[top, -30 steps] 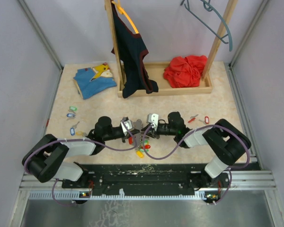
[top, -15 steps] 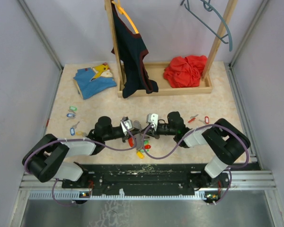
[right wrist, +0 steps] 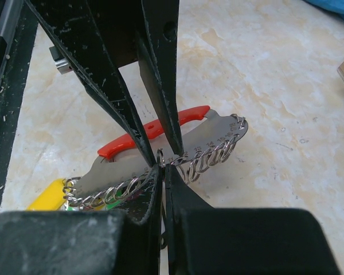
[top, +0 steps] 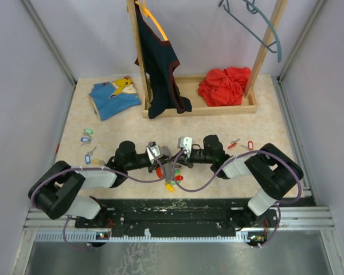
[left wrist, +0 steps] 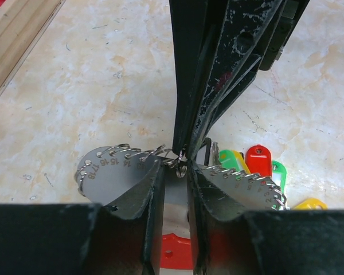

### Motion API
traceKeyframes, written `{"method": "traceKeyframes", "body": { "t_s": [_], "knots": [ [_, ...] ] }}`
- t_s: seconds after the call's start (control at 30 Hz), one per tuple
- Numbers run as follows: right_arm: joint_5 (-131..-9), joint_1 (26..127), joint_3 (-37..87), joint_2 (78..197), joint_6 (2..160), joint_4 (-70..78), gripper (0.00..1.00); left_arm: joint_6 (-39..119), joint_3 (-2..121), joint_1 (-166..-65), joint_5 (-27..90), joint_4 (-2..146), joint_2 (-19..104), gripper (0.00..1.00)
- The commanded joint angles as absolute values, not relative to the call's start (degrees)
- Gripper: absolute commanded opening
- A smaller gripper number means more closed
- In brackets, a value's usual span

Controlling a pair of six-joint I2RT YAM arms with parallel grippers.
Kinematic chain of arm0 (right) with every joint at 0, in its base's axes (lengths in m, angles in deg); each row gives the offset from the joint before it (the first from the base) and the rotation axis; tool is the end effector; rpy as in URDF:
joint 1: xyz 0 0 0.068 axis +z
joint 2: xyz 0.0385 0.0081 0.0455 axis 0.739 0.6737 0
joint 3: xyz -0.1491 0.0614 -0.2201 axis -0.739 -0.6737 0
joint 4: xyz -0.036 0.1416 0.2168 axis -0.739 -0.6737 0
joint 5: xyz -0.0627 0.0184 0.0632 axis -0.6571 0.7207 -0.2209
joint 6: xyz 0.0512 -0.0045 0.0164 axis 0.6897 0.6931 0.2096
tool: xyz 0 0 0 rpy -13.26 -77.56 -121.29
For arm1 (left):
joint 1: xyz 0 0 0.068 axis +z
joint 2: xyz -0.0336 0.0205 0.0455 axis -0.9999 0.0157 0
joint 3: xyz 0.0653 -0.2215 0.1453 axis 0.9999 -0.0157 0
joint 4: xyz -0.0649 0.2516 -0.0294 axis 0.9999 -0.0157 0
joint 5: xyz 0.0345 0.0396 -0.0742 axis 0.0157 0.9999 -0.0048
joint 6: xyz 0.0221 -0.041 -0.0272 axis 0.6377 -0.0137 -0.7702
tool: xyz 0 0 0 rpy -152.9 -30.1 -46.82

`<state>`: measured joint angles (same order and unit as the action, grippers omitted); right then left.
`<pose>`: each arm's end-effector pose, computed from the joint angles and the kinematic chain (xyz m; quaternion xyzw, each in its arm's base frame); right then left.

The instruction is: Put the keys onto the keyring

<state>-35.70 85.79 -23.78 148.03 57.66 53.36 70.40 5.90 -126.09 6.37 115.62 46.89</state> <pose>0.2074 0.1931 0.1540 -0.5329 0.5628 0.3862 0.5002 0.1841 -0.1630 0.1592 0.5111 0.5930 -0.3157 0.5362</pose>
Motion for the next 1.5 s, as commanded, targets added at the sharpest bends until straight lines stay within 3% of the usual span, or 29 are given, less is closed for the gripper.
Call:
{"method": "traceKeyframes", "body": {
  "t_s": [0.0, 0.4, 0.67, 0.77, 0.93, 1.03, 1.47],
  "knots": [
    [-33.9, 85.4, -22.6, 148.1, 58.6, 59.9, 0.00, 69.4, 6.6, -126.2, 4.9, 115.4, 47.9, 0.27],
    [-32.6, 85.4, -22.6, 148.7, 59.3, 60.7, 0.00, 67.2, 6.5, -125.1, 2.7, 117.5, 48.5, 0.20],
    [-32.2, 85.5, -22.5, 148.9, 59.5, 60.3, 0.00, 67.5, 6.3, -125.0, 1.5, 117.9, 48.3, 0.01],
    [-33.0, 85.5, -22.3, 148.5, 60.1, 59.4, 0.00, 68.0, 6.1, -125.0, 1.7, 117.9, 47.9, 0.00],
    [-35.6, 84.0, -23.4, 145.8, 60.9, 56.0, 0.21, 68.6, 5.8, -125.0, 1.9, 117.4, 47.0, 0.00],
    [-38.0, 83.2, -24.0, 144.0, 60.8, 52.9, 0.28, 68.9, 5.7, -125.0, 1.8, 117.1, 46.7, 0.00],
    [-37.9, 83.2, -22.1, 146.0, 61.0, 48.8, 0.37, 69.3, 5.4, -125.0, 1.3, 117.3, 45.8, 0.00]
  ]
}}
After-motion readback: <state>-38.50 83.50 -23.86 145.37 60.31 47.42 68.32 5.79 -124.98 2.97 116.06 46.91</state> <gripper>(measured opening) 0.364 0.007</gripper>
